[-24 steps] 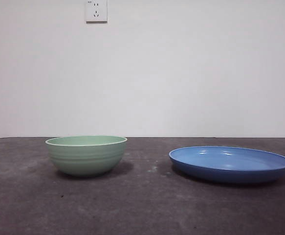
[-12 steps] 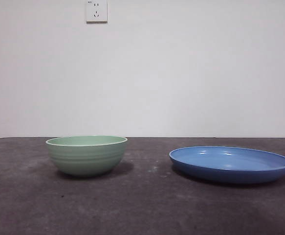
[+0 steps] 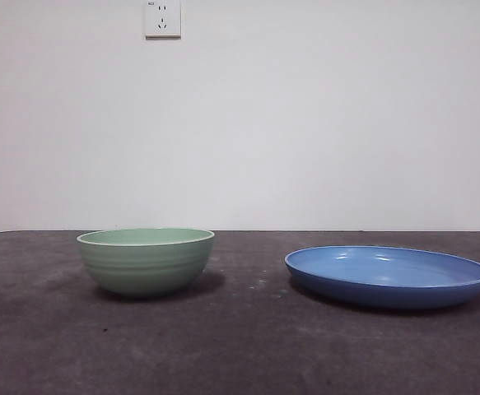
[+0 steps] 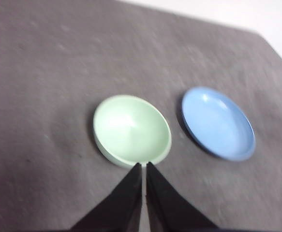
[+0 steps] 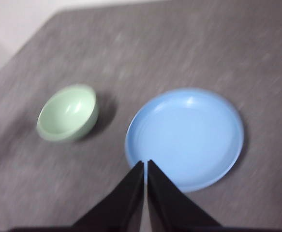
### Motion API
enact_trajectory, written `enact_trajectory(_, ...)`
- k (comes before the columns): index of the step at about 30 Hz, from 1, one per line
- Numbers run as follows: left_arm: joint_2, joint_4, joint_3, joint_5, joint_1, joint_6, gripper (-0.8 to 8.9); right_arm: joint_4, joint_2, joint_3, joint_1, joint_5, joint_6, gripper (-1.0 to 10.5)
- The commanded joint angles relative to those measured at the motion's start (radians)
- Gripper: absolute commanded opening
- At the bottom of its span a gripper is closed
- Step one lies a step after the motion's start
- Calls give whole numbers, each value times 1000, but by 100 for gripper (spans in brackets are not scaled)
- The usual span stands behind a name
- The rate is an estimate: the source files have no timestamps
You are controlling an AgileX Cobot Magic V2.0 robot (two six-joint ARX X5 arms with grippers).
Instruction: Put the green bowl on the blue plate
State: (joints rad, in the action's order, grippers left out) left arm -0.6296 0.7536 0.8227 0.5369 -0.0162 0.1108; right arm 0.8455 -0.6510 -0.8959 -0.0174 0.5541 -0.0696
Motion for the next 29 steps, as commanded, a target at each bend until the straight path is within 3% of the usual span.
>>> enact_trajectory(1,-45,72,59,15,-42,-85,14,92,-60,-61,21,17,100,7)
enact_trajectory(7,-93,159,111,48,-137,-132,14,241,-123,-106,99,25,168,7)
enact_trajectory(15,-96,174,113,49,-177,-133,33,286,-125,-106,174,24,175,11)
enact_trajectory(17,-96,173,113,49,-177,-133,48,286,-125,-106,175,24,174,73)
enact_trajectory(20,-96,174,113,49,-177,-126,222,285,-125,-106,175,22,160,284)
enact_trajectory(23,-96,174,113,47,-177,-125,442,282,-125,-106,175,22,159,360)
enact_trajectory(29,-105,163,113,39,-177,-114,456,277,-125,-106,175,22,158,360)
